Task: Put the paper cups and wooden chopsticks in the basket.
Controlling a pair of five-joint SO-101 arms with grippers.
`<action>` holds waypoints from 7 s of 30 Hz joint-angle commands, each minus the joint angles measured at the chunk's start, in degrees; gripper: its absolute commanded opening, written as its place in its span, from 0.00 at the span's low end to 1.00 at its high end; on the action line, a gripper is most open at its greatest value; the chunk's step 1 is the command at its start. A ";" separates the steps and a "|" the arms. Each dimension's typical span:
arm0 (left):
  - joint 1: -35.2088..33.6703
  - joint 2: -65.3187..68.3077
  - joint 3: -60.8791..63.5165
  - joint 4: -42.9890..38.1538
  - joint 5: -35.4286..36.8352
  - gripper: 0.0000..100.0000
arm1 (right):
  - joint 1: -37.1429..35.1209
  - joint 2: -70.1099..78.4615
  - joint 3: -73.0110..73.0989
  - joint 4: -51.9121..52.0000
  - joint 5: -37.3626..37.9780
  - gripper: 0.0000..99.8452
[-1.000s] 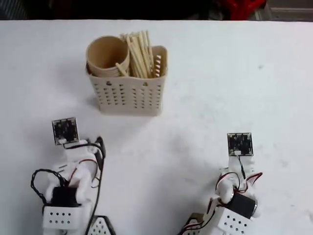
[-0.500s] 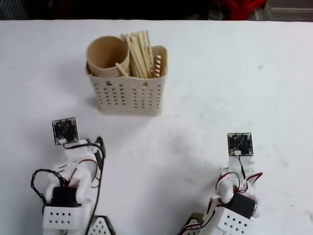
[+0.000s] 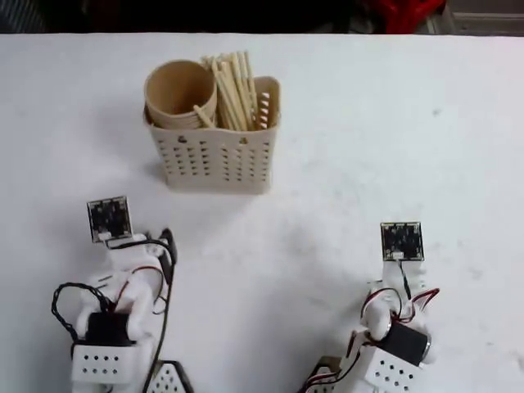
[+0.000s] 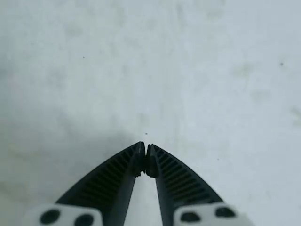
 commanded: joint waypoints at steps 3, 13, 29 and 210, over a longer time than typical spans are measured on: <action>0.57 0.13 0.00 0.26 0.79 0.13 | -0.66 -0.22 0.53 0.22 0.53 0.02; 0.75 0.31 0.00 4.04 -3.52 0.02 | -0.66 -0.22 0.53 0.22 0.53 0.02; 0.66 0.13 -0.09 13.27 -4.40 0.03 | -0.66 -0.22 0.53 0.22 0.53 0.02; 0.66 0.13 -0.09 13.27 -4.40 0.03 | -0.57 -0.22 0.53 0.22 0.53 0.02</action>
